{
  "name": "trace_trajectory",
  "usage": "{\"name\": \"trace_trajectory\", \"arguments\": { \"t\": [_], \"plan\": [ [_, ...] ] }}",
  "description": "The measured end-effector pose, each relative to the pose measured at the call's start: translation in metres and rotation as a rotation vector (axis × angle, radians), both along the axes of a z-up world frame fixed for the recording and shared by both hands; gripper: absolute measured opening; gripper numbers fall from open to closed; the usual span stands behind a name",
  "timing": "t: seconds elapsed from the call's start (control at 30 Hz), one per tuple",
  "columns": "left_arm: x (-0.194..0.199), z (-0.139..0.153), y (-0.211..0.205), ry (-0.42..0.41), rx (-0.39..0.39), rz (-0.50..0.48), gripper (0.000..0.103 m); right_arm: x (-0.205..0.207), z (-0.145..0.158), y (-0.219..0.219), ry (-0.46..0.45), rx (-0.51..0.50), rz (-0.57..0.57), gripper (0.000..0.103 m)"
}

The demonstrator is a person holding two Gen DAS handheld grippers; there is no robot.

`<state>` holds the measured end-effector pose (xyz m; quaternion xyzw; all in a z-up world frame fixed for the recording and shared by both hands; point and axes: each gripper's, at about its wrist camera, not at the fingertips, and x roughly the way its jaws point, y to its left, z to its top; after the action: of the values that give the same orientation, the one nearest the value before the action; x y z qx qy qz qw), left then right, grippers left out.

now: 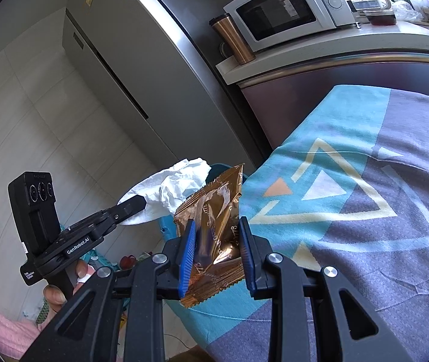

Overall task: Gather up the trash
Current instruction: 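Lift the tissue and gold wrapper and carry them over the teal bin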

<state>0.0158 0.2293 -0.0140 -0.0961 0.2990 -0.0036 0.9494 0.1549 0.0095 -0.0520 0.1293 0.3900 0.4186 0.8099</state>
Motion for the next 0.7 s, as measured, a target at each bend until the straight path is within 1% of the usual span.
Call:
{"name": "trace_trajectory", "arguments": {
  "t": [0.33,0.7],
  "plan": [
    [0.0,-0.003,0.01,0.005,0.004,0.028,0.004,0.001,0.004,0.011,-0.008,-0.01,0.022,0.027],
    [-0.003,-0.007,0.029,0.02,0.008,0.076,0.004,0.007,0.002,0.025,-0.002,-0.027,0.052,0.027]
  ]
}}
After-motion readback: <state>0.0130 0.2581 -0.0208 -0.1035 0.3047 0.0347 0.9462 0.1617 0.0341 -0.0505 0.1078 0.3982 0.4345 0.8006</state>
